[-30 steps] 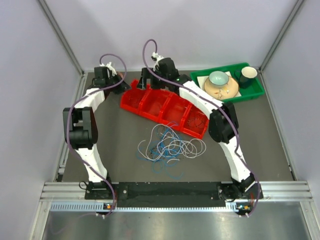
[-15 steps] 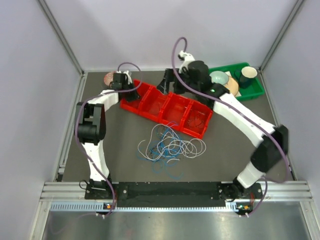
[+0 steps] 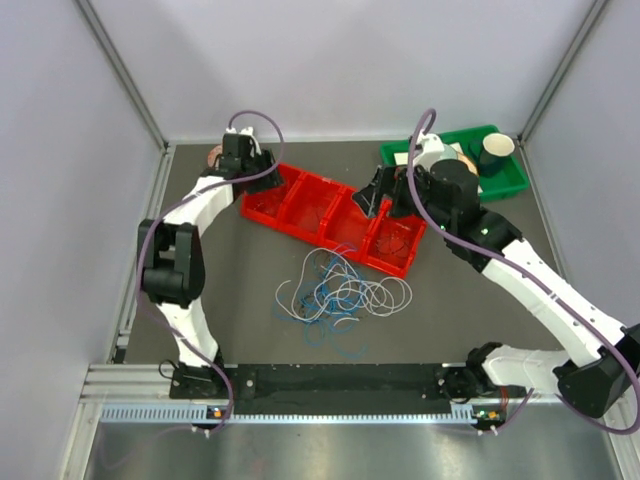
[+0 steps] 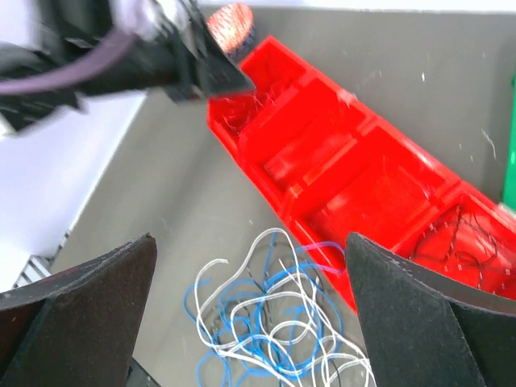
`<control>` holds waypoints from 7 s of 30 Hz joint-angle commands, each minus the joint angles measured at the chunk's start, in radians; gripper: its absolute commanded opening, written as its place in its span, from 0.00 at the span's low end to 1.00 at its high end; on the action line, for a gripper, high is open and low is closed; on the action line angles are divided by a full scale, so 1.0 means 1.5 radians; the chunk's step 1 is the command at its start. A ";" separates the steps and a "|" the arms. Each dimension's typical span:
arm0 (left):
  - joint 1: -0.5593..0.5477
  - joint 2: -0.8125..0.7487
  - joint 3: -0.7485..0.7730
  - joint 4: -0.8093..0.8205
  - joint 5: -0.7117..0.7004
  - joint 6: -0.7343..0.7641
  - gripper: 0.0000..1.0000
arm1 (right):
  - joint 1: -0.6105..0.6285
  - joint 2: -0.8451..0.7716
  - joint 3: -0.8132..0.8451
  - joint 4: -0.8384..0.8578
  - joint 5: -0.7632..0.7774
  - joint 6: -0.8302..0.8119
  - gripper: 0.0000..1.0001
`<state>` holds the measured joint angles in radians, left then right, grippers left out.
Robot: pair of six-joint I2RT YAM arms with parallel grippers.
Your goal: Untangle the cables
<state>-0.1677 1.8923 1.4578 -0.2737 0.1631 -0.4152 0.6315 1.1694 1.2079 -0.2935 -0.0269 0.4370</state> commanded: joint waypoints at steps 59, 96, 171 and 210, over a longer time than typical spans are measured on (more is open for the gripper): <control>-0.192 -0.115 -0.143 -0.030 -0.276 -0.394 0.56 | -0.006 -0.074 -0.086 -0.045 0.043 -0.016 0.99; -0.203 -0.103 -0.169 -0.028 -0.308 -0.424 0.52 | -0.006 -0.074 -0.093 -0.043 0.037 -0.006 0.99; -0.121 -0.124 -0.010 0.082 -0.522 -0.137 0.00 | -0.007 -0.066 -0.096 -0.044 0.021 0.008 0.99; -0.101 -0.021 0.039 0.014 -0.431 -0.111 0.56 | -0.006 -0.051 -0.090 -0.042 -0.003 0.020 0.99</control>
<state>-0.3214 1.9854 1.5112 -0.2642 -0.5060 -0.6117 0.6315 1.0832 1.0382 -0.3897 -0.0093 0.4568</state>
